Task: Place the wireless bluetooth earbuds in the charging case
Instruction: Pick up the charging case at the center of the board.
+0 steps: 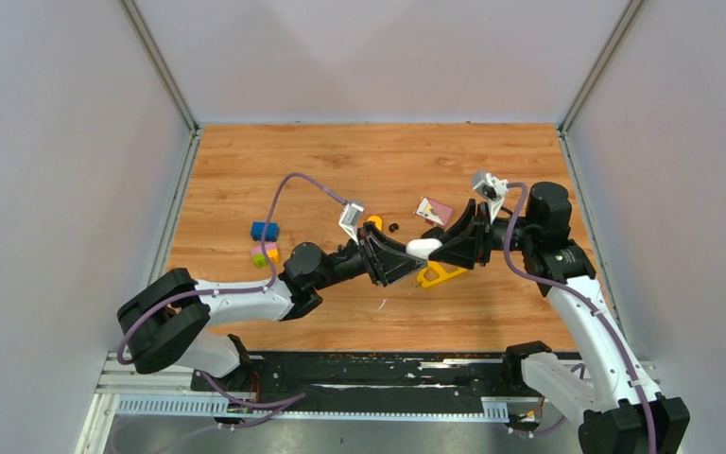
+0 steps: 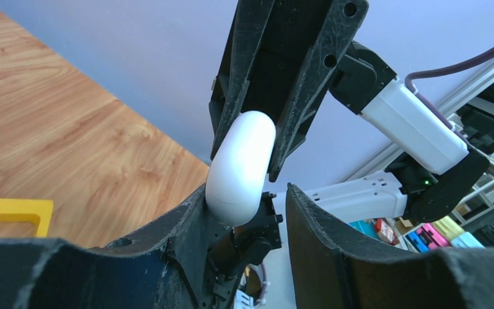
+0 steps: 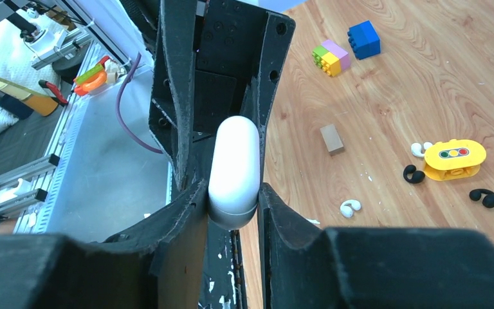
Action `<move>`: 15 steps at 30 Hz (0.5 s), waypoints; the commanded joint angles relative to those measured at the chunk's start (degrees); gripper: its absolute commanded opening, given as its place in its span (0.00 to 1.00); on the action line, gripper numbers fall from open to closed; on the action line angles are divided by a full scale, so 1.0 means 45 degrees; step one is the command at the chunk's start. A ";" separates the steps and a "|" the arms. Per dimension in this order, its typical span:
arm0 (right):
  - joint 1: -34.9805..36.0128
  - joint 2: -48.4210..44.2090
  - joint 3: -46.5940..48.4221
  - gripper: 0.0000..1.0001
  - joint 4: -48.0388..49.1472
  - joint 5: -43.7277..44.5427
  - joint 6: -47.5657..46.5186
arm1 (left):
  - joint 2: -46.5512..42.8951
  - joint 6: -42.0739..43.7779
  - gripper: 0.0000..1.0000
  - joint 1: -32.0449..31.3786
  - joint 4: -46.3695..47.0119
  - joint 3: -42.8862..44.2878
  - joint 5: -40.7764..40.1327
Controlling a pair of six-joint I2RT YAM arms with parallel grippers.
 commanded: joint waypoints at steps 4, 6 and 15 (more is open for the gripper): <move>-0.0014 -0.0213 -0.0300 0.03 0.0992 -0.0148 0.0520 | -0.0081 -0.0273 0.47 -0.0028 0.1504 0.0314 0.0497; -0.0014 -0.0222 -0.0363 0.04 0.1003 -0.0162 0.0562 | -0.0093 -0.0274 0.47 -0.0016 0.1461 0.0304 0.0422; -0.0014 -0.0205 -0.0510 0.05 0.1176 -0.0485 0.1123 | -0.0204 0.0217 0.45 -0.0021 0.0341 0.0509 0.0423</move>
